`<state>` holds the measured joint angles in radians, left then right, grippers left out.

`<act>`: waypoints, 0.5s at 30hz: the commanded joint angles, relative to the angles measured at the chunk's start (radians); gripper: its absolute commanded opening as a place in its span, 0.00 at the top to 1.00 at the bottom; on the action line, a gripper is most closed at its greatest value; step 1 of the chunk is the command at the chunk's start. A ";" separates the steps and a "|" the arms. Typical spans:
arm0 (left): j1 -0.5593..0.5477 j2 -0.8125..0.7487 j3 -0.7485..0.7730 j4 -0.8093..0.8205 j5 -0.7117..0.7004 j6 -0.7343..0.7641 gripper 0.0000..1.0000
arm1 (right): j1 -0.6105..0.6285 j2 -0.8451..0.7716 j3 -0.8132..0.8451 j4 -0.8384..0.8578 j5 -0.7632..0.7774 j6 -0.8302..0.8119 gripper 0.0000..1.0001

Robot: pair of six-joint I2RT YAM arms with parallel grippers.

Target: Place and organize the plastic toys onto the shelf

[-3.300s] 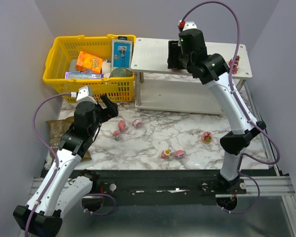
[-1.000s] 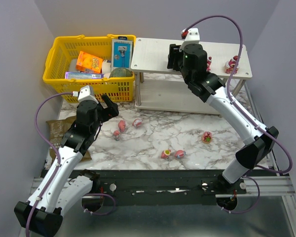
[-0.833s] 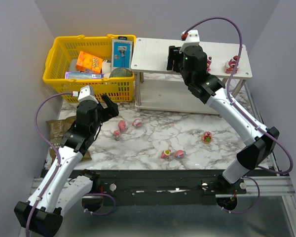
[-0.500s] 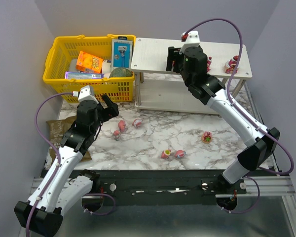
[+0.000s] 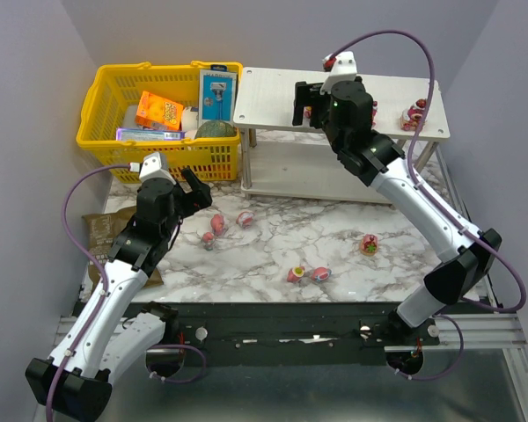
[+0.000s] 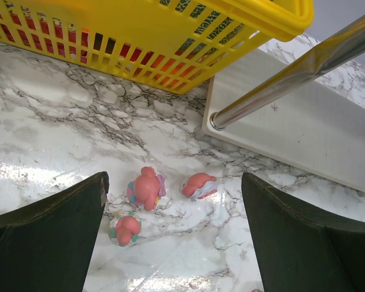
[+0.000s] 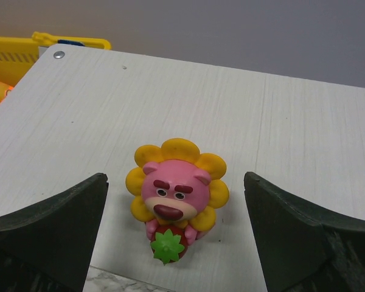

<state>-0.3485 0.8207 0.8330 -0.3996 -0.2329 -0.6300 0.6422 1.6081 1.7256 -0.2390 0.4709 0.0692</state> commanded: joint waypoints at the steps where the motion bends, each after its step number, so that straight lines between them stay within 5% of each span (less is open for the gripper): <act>1: -0.003 -0.003 0.008 -0.022 -0.029 0.012 0.01 | 0.008 -0.056 0.063 -0.046 -0.051 -0.025 0.00; 15: -0.003 -0.044 -0.023 0.021 -0.022 0.019 0.01 | 0.007 -0.218 0.200 -0.387 -0.153 0.043 0.00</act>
<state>-0.3485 0.8127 0.8326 -0.4088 -0.2329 -0.6273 0.6422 1.4773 1.9099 -0.4480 0.3725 0.0711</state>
